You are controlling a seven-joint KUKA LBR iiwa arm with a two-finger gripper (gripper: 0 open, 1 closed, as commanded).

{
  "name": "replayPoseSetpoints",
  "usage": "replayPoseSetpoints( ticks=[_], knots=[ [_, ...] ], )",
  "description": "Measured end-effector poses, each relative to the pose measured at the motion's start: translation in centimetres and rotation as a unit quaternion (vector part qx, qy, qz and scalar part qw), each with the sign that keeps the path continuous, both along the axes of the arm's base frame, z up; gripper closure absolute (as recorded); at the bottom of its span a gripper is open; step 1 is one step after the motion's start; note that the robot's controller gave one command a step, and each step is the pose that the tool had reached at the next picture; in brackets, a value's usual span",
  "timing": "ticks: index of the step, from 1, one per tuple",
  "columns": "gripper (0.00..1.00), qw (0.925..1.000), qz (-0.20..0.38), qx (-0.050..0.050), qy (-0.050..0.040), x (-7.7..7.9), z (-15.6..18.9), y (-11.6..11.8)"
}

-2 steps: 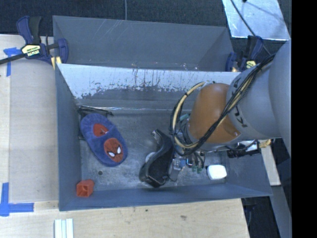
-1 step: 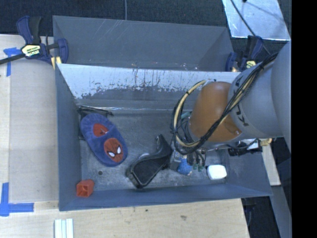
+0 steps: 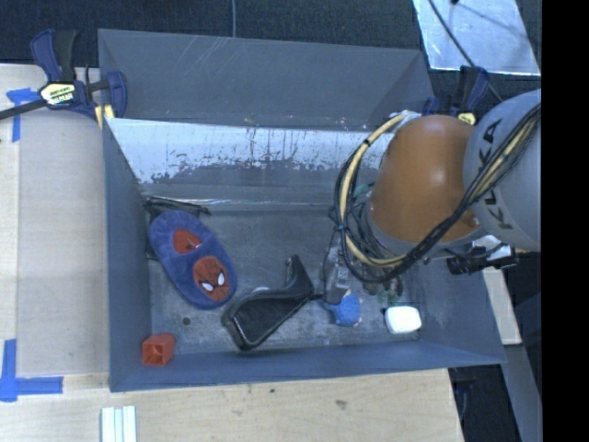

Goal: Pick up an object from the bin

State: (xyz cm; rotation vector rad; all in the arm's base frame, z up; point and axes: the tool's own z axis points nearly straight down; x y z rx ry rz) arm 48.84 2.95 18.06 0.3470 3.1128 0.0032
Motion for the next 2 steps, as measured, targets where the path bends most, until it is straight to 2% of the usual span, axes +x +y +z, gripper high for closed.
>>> replayPoseSetpoints(
  ticks=[1,2],
  knots=[
    [0.00,1.0000,0.000,-0.001,0.0039,-0.1,-0.4,-0.1],
    [0.00,0.9999,0.007,-0.001,0.0069,0.4,-11.5,-0.6]
  ],
)
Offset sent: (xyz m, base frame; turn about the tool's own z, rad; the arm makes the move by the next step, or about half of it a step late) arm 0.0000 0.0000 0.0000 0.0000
